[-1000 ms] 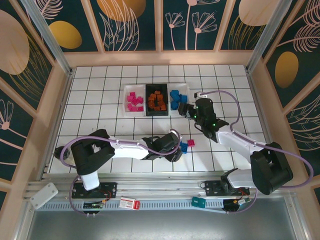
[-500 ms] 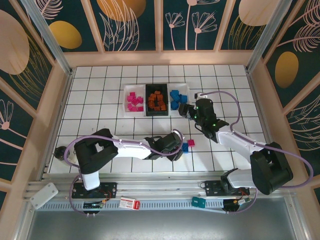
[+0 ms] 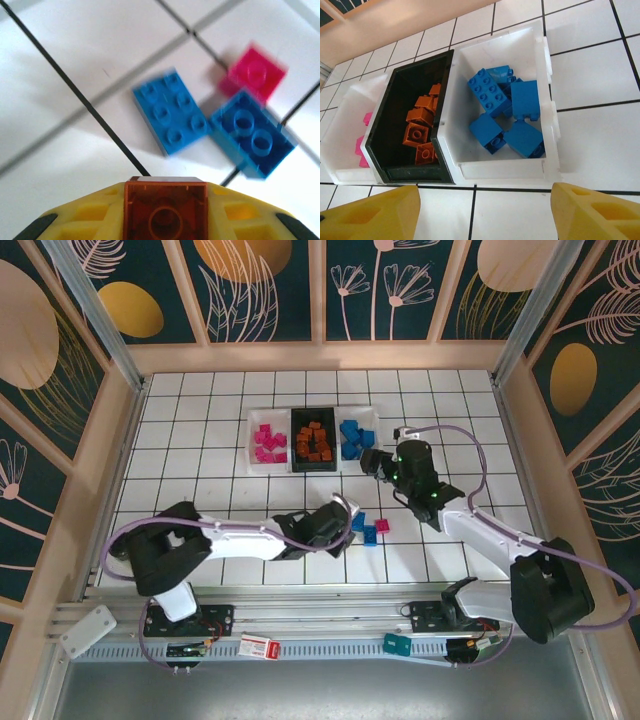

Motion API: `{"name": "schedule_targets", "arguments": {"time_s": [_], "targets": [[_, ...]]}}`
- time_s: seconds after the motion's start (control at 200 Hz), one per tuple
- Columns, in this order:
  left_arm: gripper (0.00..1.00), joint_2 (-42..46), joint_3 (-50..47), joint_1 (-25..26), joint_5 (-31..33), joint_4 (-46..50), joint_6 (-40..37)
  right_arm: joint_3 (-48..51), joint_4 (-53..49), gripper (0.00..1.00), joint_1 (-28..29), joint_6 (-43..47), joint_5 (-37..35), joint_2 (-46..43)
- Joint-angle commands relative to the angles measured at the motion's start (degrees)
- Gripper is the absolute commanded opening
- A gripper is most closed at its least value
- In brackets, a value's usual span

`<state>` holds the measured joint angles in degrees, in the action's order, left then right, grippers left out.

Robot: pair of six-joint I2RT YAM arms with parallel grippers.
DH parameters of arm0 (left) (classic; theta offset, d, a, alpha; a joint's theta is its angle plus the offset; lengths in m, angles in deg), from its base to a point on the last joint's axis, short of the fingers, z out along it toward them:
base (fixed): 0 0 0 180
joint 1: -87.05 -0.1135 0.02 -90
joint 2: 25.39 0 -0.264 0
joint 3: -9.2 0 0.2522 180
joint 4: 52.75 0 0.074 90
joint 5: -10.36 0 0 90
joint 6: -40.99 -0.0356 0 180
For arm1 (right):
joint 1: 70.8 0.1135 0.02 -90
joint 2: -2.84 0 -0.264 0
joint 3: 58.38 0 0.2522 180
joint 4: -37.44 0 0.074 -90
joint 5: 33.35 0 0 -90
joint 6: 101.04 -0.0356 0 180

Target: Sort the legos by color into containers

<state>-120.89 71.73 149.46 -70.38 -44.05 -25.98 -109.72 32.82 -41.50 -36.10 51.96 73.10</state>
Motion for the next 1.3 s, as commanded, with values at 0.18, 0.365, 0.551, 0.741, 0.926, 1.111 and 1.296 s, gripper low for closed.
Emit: {"name": "schedule_targets", "arguments": {"time_s": [0.18,0.365,0.551,0.741,0.926,1.111,1.296], "targets": [[0.29,-1.5,13.7,-15.6,2.1,1.8,5.9,3.9,-3.2,0.7,0.0,-3.4,-1.3,-3.1],[0.28,-12.4,27.4,-21.0,3.5,7.7,8.0,6.5,-7.9,0.7,0.4,-4.5,-2.5,-5.2],[0.33,-19.5,35.9,-25.7,4.2,13.1,12.8,8.9,-13.5,0.7,1.0,-7.0,-1.7,-8.4],[0.59,-23.3,42.5,-26.9,2.9,16.4,13.2,9.4,-18.6,0.7,4.1,-8.3,-1.5,-7.4],[0.9,-14.5,35.9,-26.7,-3.0,10.2,13.8,6.6,-16.1,0.7,12.8,-4.3,-3.2,-1.2],[0.99,-0.8,22.3,-25.5,-5.1,5.2,15.1,-0.2,-17.3,0.7,17.6,-3.4,-8.7,10.4],[0.99,11.5,8.8,-24.6,-4.0,3.5,16.6,-4.0,-20.0,0.65,19.2,-4.4,-11.0,18.4]]}}
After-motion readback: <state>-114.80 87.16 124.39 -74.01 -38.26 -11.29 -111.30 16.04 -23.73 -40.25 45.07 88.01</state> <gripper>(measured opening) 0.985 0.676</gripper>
